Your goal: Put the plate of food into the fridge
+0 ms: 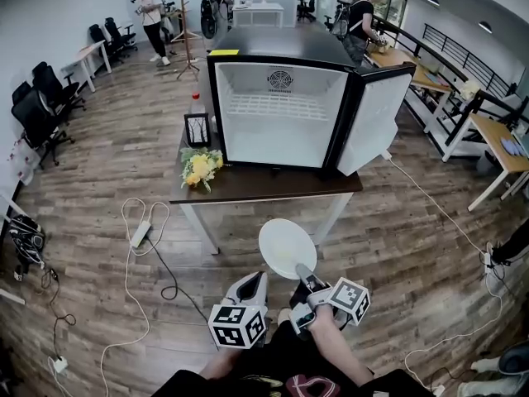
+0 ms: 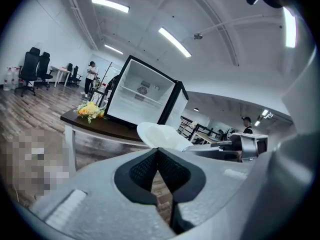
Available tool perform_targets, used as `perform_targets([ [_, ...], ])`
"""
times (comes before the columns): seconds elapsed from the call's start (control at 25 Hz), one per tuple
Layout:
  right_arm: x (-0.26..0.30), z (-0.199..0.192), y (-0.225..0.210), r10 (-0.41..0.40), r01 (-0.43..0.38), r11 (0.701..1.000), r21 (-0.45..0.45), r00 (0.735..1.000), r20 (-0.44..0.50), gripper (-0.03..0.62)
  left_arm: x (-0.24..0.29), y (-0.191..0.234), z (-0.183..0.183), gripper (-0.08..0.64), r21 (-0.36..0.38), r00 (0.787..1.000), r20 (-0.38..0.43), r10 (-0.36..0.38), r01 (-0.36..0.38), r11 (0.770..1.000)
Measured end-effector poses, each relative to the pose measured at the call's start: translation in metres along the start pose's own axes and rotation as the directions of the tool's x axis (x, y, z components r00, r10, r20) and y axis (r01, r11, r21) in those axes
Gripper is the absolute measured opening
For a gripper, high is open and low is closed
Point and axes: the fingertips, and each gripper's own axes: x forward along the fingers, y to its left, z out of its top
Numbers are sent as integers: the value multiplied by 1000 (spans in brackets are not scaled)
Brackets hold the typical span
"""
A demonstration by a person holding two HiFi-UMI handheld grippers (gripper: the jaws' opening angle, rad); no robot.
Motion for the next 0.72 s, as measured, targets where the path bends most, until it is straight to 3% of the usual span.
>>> perform_targets([
  [0.4,42,55,-1,22,-22,1000,-1,998,-65,46,63,-8,26,8,30,996,33,80,-81,996],
  [0.72,57,90,-3,24,-26,999,-19,994,-108,48,101,-28,38,8,60,993,56,101,-104,993],
])
